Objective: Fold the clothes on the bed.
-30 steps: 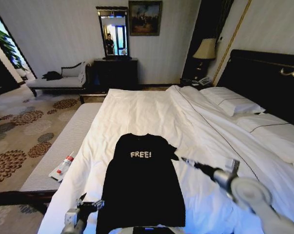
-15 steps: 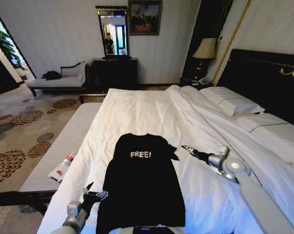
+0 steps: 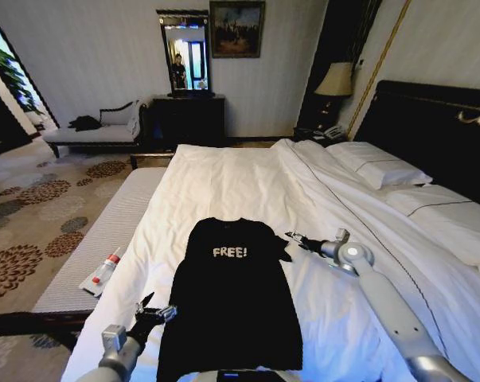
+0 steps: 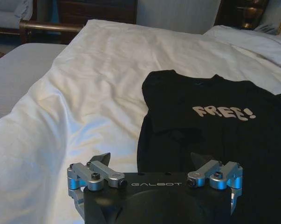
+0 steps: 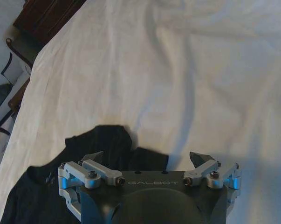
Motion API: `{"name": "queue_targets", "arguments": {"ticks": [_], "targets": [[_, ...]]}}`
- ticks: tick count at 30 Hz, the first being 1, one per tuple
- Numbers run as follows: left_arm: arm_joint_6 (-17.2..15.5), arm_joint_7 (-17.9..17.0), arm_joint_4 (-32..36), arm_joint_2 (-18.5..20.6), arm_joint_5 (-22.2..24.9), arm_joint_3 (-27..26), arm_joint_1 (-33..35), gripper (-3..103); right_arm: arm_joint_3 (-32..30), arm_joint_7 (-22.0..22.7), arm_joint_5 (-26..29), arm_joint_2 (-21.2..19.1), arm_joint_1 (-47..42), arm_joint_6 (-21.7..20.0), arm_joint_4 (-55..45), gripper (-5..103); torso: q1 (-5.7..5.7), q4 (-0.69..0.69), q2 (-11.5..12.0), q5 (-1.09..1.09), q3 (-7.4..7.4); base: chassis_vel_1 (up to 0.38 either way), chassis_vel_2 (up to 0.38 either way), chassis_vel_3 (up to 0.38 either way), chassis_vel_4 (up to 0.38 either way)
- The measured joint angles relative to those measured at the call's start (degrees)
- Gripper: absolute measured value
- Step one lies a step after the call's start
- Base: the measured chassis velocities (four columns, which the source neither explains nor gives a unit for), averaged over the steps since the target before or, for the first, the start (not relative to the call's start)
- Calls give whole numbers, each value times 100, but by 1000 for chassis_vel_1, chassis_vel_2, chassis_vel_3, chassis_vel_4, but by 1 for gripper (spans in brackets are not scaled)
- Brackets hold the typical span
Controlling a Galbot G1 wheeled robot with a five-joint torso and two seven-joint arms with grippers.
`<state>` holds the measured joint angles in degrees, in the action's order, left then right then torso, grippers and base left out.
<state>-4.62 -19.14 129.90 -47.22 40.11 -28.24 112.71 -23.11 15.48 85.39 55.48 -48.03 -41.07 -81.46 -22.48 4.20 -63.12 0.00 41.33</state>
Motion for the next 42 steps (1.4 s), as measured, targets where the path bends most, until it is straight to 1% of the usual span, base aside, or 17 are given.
{"name": "queue_targets", "arguments": {"ticks": [4, 8, 9, 15, 18, 19, 23, 25, 28, 29, 30, 31, 33, 37, 40, 41, 42], "targets": [[-27, -34, 1, -6, 0, -28, 40, 99, 77, -39, -35, 120, 227, 15, 278, 100, 0, 0, 0, -1, 0, 0, 0, 0, 0], [-39, -54, 1, -18, 14, -59, 53, 99, 107, -45, -66, 166, 217, 15, 327, 101, 0, 1, 0, -1, -1, 0, 0, 0, 0], [-43, -68, 1, -20, 30, -66, 53, 99, 111, -47, -91, 187, 197, 14, 360, 99, 0, 1, 0, 0, 0, 0, 0, 0, 0], [-71, -102, 11, -19, 95, -104, 53, 99, 83, -97, -161, 256, 168, 14, 511, 97, 0, 1, 0, 0, 0, 0, 0, 0, 0], [-89, -130, 32, -2, 157, -161, 62, 99, 4, -147, -181, 318, 215, -7, 664, 85, 1, 1, 0, 0, 0, 0, 0, 0, 0], [-89, -130, 32, -2, 157, -161, 62, 99, 4, -147, -181, 318, 215, -7, 664, 85, 1, 1, 0, 0, 0, 0, 0, 0, 0], [-108, -168, 54, 11, 238, -235, 67, 99, -61, -176, -196, 366, 213, -28, 724, 68, 1, 1, 0, 0, 0, 0, 0, 0, 0], [-117, -187, 60, 6, 277, -235, 66, 99, -61, -179, -196, 367, 204, -31, 724, 68, 1, 1, 0, 0, 0, 0, 0, 0, 0], [-154, -236, 74, -16, 372, -216, 35, 99, -59, -180, -195, 369, 187, -37, 741, 51, 1, 1, 0, 0, -1, 0, 0, 0, 0], [-162, -245, 75, -18, 381, -211, 25, 99, -58, -180, -196, 370, 180, -38, 744, 48, 1, 1, 0, 0, 0, 0, 0, 0, 0], [-162, -245, 75, -18, 381, -211, 25, 99, -58, -180, -196, 370, 180, -38, 744, 48, 1, 1, 0, 0, 0, 0, 0, 0, 0], [-168, -254, 78, -18, 389, -209, 16, 99, -59, -180, -195, 370, 169, -40, 744, 45, 1, 1, 0, 0, 0, 0, 0, 0, 0], [-172, -258, 81, -18, 409, -206, 11, 99, -61, -180, -196, 371, 154, -41, 739, 45, 1, 1, 0, 0, -1, 0, 0, 0, 0], [-225, -329, 119, -32, 640, -184, -46, 99, -51, -178, -208, 388, 122, -41, 700, 41, 1, 1, 0, 0, -1, 0, 0, 0, 0], [-247, -361, 125, -45, 687, -166, -97, 99, -33, -166, -223, 425, 125, -42, 708, 33, 1, 1, 0, 0, 0, 0, 0, 0, 0], [-247, -361, 125, -45, 687, -166, -97, 99, -33, -166, -223, 425, 125, -42, 708, 33, 1, 1, 0, 0, 0, 0, 0, 0, 0], [-248, -363, 126, -44, 697, -166, -101, 99, -25, -163, -231, 432, 132, -42, 718, 30, 1, 1, 0, 0, 0, 0, 0, 0, 0]]}}
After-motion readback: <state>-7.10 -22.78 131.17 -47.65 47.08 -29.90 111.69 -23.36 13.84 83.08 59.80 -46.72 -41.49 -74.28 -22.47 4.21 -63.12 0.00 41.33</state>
